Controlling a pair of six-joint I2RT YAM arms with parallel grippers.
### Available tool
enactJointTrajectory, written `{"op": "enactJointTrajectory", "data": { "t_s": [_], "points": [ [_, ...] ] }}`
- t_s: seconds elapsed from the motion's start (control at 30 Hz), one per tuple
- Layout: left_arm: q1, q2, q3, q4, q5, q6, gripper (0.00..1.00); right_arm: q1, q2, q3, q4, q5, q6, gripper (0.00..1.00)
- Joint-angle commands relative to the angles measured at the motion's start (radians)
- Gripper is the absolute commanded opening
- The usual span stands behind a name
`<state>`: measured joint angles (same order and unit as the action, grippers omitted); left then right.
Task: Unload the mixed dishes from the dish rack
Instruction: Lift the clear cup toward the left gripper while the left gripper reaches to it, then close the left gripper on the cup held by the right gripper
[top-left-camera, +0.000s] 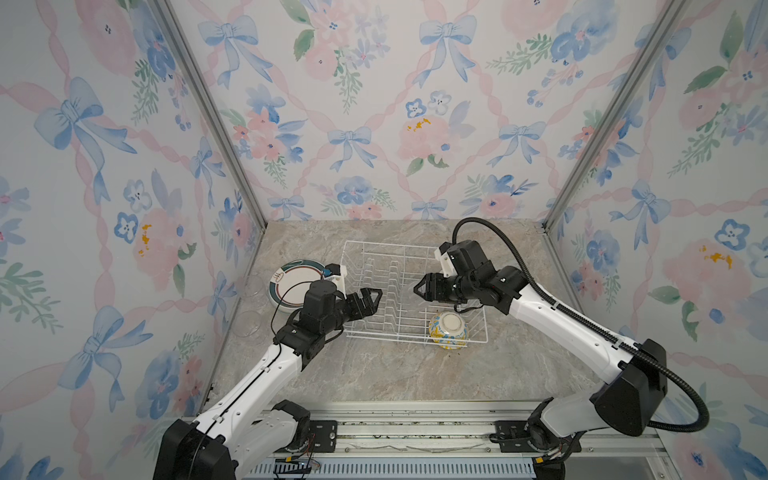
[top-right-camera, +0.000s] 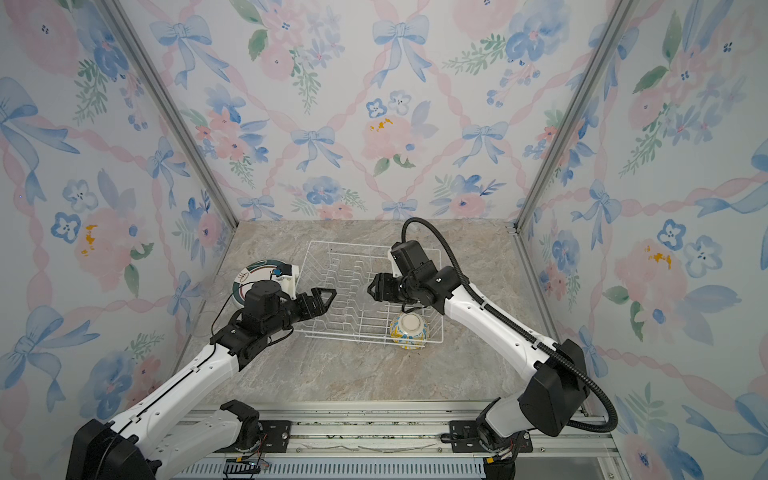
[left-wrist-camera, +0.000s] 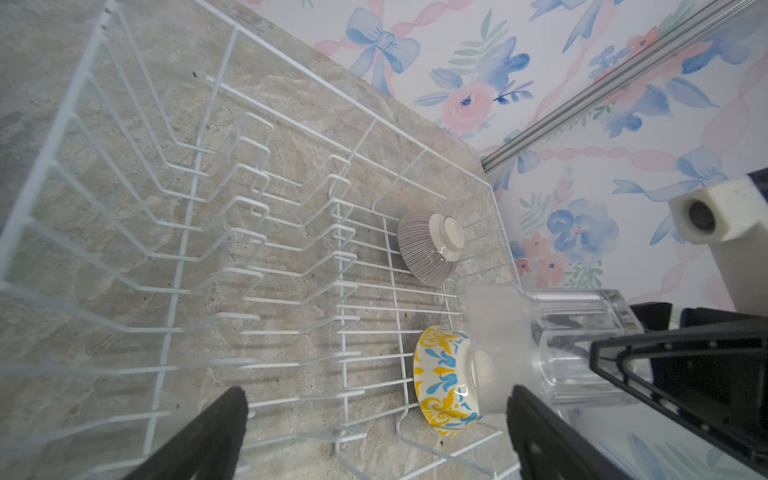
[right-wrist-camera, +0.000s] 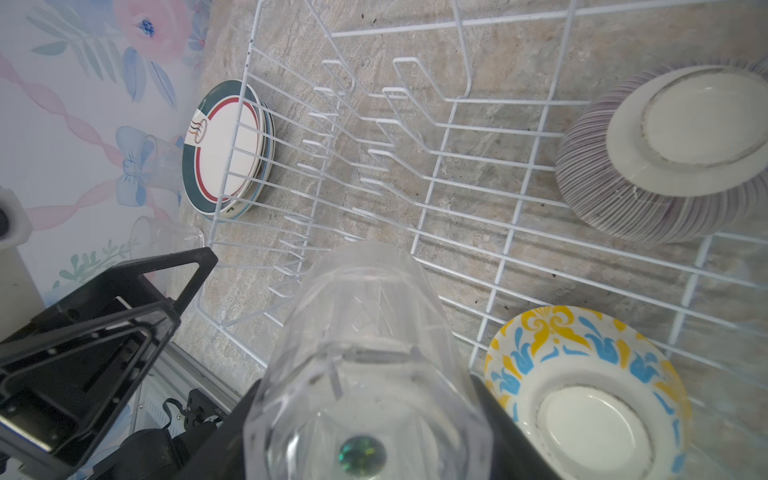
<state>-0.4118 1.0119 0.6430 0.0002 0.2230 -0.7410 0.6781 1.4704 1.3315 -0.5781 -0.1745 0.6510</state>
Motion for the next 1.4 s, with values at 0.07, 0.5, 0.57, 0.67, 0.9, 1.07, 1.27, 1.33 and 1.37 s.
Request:
{"op": "enactJointTrajectory", "data": {
  "t_s": [0.07,0.5,0.57,0.67,0.9,1.07,1.27,1.33,1.37],
  "points": [
    [-0.005,0.026,-0.003,0.082,0.056,-0.029,0.98,-0.008,-0.038,-0.002,0.063,-0.052,0.033,0.47],
    [-0.008,0.039,-0.020,0.211,0.159,-0.085,0.98,-0.032,-0.064,-0.034,0.135,-0.129,0.080,0.47],
    [-0.007,0.038,-0.016,0.220,0.176,-0.090,0.98,-0.038,-0.064,-0.032,0.147,-0.146,0.088,0.47],
    [-0.007,0.038,-0.021,0.247,0.203,-0.100,0.98,-0.046,-0.061,-0.025,0.175,-0.179,0.104,0.48],
    [-0.007,0.047,-0.057,0.411,0.296,-0.164,0.95,-0.050,-0.041,-0.008,0.259,-0.254,0.161,0.48],
    [0.003,0.092,-0.042,0.511,0.424,-0.167,0.91,-0.048,-0.023,-0.018,0.355,-0.327,0.226,0.48],
    [0.003,0.118,-0.048,0.652,0.462,-0.209,0.80,-0.040,-0.010,-0.020,0.387,-0.353,0.244,0.48],
    [0.003,0.128,-0.046,0.675,0.468,-0.211,0.75,-0.038,-0.006,-0.021,0.401,-0.359,0.257,0.48],
    [0.003,0.135,-0.047,0.693,0.473,-0.217,0.72,-0.037,-0.004,-0.023,0.413,-0.365,0.266,0.48]
  ]
}}
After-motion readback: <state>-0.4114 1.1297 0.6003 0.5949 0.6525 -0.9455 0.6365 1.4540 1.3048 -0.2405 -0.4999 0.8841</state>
